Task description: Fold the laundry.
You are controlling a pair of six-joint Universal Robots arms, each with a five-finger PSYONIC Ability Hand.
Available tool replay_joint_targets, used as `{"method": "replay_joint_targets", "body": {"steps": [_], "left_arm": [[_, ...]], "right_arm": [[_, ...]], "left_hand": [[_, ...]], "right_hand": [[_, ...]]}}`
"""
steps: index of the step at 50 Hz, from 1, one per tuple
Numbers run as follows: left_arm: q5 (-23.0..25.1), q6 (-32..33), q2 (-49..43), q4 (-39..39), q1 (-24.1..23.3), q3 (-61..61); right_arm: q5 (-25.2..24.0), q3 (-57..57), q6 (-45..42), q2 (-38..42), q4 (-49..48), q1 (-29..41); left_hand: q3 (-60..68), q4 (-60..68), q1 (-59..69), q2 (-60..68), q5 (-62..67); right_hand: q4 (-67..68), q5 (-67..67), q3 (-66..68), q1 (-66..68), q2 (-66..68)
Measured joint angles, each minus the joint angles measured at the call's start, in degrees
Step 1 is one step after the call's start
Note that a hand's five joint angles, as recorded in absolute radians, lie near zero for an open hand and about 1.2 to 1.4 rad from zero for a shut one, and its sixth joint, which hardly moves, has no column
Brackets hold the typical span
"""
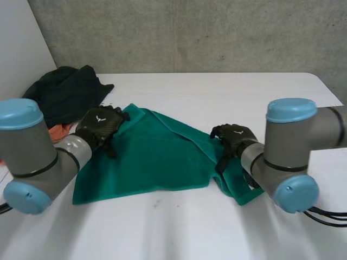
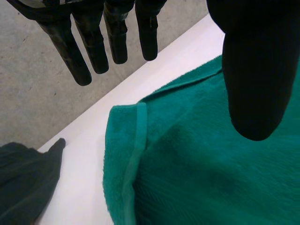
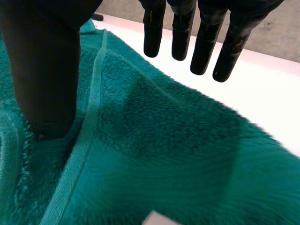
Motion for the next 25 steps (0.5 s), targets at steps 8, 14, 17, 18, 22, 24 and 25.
{"method": "replay_joint_targets", "body": {"steps": [8,14,17,18,22,24,25], "left_arm": [[-0.02,-0.04,5.69,0.87,0.03,-6.52],[0.06,-0.05,7.06,1.04,0.09,-7.3],[0.05,-0.02,7.1,1.33,0.16,-6.62],[0.03,-0.03,7.07,1.5,0.19,-6.3],[-0.16,-0.09,6.7,2.9,0.28,-3.81],[-0.26,-0.23,6.24,3.71,0.25,-1.98],[-0.28,-0.33,5.77,4.1,0.17,-0.82]], "right_arm": [[1.11,-7.55,-0.81,6.52,0.66,1.24],[2.44,-11.33,-2.61,8.6,0.96,1.56],[2.76,-12.2,-4.15,7.56,1.58,1.61],[2.75,-12.22,-4.58,6.9,1.87,1.61],[2.06,-11.44,-6.62,1.76,3.62,1.57],[1.2,-10.58,-8.37,-1.64,4.89,1.59],[0.98,-10.38,-8.79,-2.33,5.21,1.59]], "left_hand": [[0.0,0.0,0.0,0.0,0.0],[-0.09,-0.16,0.0,-0.11,-0.14],[-0.22,-0.29,0.0,-0.37,-0.51],[-0.22,-0.29,0.0,-0.37,-0.51],[-0.26,-0.42,0.0,-0.42,-0.55],[-1.33,-1.4,-1.31,-1.42,-1.57],[-2.12,-2.02,-2.16,-2.2,-2.2]], "right_hand": [[19.84,17.81,19.21,17.18,18.85],[47.07,44.49,46.0,35.89,45.63],[47.33,44.55,46.0,35.89,45.63],[47.33,44.55,46.0,35.89,45.63],[47.34,44.55,46.0,35.89,45.63],[47.35,44.55,46.0,35.89,45.63],[47.35,44.55,46.0,35.89,45.63]]}}
